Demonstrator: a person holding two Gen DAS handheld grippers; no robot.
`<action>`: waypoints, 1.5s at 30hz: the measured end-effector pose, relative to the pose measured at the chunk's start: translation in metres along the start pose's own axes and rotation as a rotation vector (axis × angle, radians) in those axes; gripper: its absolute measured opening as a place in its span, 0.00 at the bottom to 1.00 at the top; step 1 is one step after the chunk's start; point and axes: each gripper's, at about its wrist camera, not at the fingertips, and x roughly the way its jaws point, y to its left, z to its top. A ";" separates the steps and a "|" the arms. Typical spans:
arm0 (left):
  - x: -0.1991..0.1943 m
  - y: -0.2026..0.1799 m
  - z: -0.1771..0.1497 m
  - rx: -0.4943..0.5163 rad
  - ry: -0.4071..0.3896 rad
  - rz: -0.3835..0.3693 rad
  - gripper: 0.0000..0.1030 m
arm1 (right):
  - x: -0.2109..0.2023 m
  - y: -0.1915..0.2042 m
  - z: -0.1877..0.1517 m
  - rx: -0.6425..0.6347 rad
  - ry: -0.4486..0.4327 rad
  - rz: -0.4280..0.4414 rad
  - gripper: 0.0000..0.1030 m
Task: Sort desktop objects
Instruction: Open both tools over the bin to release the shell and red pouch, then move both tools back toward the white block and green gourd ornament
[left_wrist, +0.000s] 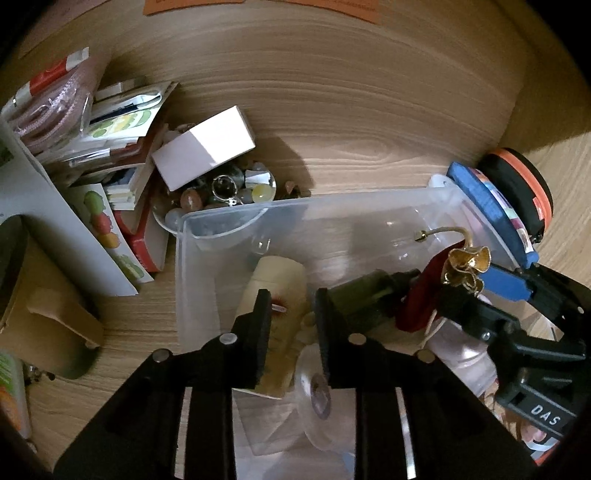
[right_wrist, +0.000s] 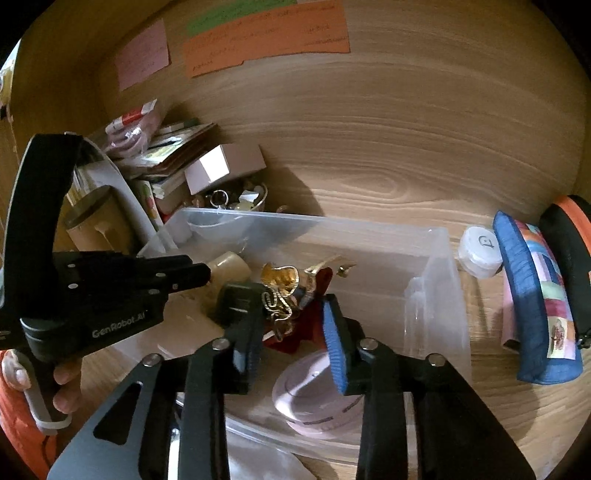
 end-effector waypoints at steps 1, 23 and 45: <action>0.000 -0.001 -0.001 0.004 -0.001 -0.003 0.27 | 0.000 0.000 0.000 -0.001 0.003 -0.003 0.38; -0.078 -0.016 -0.003 0.075 -0.193 0.116 0.72 | -0.040 -0.013 0.017 0.057 -0.105 -0.022 0.70; -0.130 -0.027 -0.099 0.114 -0.202 0.098 0.93 | -0.165 -0.005 -0.045 0.037 -0.232 -0.135 0.86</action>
